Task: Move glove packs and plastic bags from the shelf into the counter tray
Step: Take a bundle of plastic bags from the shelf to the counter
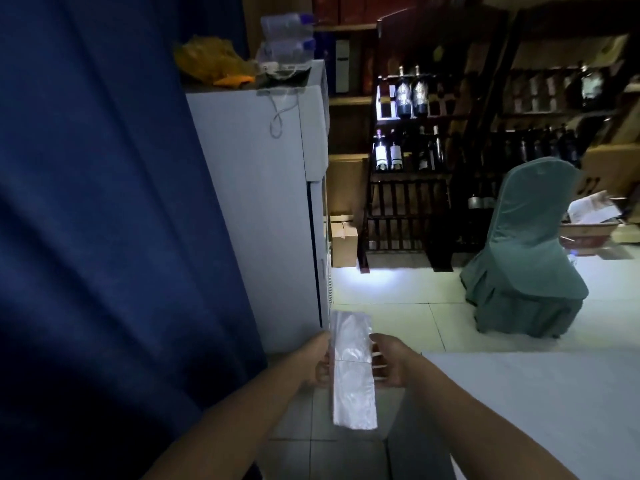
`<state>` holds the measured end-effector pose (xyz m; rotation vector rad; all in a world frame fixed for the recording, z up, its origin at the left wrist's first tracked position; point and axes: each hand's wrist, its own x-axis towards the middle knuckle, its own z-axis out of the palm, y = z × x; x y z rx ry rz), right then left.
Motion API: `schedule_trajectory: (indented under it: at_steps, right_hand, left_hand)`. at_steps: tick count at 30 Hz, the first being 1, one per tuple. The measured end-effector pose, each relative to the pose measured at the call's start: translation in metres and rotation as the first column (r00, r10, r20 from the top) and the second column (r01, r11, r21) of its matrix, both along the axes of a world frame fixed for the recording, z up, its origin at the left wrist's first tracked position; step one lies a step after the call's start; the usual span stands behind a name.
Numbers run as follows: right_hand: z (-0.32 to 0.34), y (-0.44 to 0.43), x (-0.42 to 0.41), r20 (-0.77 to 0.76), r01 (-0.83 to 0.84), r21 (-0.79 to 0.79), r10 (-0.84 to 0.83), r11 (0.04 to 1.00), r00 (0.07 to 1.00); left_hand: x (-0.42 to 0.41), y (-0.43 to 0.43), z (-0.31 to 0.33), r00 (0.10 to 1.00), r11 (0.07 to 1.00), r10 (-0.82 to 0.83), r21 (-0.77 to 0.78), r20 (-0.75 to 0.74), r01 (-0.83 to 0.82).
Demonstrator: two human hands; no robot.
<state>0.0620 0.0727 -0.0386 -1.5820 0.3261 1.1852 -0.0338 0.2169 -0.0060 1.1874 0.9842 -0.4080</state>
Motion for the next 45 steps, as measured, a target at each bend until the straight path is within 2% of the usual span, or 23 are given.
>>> schedule_trajectory:
  at_steps: [3,12,16,21,26,32,45]
  right_hand:
    - [-0.003,0.012,0.049,-0.019,0.033,-0.015,-0.033,0.999,0.999]
    - [-0.021,0.047,0.172,-0.043,0.219,-0.021,-0.220,0.976,0.975]
    - [-0.021,0.056,0.210,-0.087,0.380,-0.036,-0.382,0.924,0.920]
    - [-0.027,0.045,0.245,-0.116,0.578,0.007,-0.574,0.816,0.811]
    - [-0.032,0.020,0.270,-0.139,0.760,0.002,-0.752,0.650,0.644]
    - [-0.045,-0.031,0.314,-0.140,0.859,-0.001,-0.850,0.512,0.507]
    - [-0.043,-0.148,0.444,-0.163,0.939,0.048,-0.925,0.341,0.344]
  left_hand:
    - [0.052,0.020,-0.004,1.000,1.000,-0.002,-0.006,-0.001,0.002]
    - [0.208,0.083,-0.040,0.981,0.980,-0.192,-0.054,-0.017,0.191]
    - [0.271,0.100,-0.038,0.951,0.947,-0.308,-0.096,-0.021,0.305]
    - [0.345,0.103,-0.043,0.844,0.838,-0.536,-0.137,-0.025,0.529]
    - [0.411,0.068,-0.051,0.706,0.704,-0.707,-0.134,-0.044,0.697]
    - [0.485,0.005,-0.059,0.573,0.575,-0.818,-0.128,-0.052,0.808]
    - [0.647,-0.131,-0.053,0.497,0.501,-0.866,-0.090,-0.057,0.861]
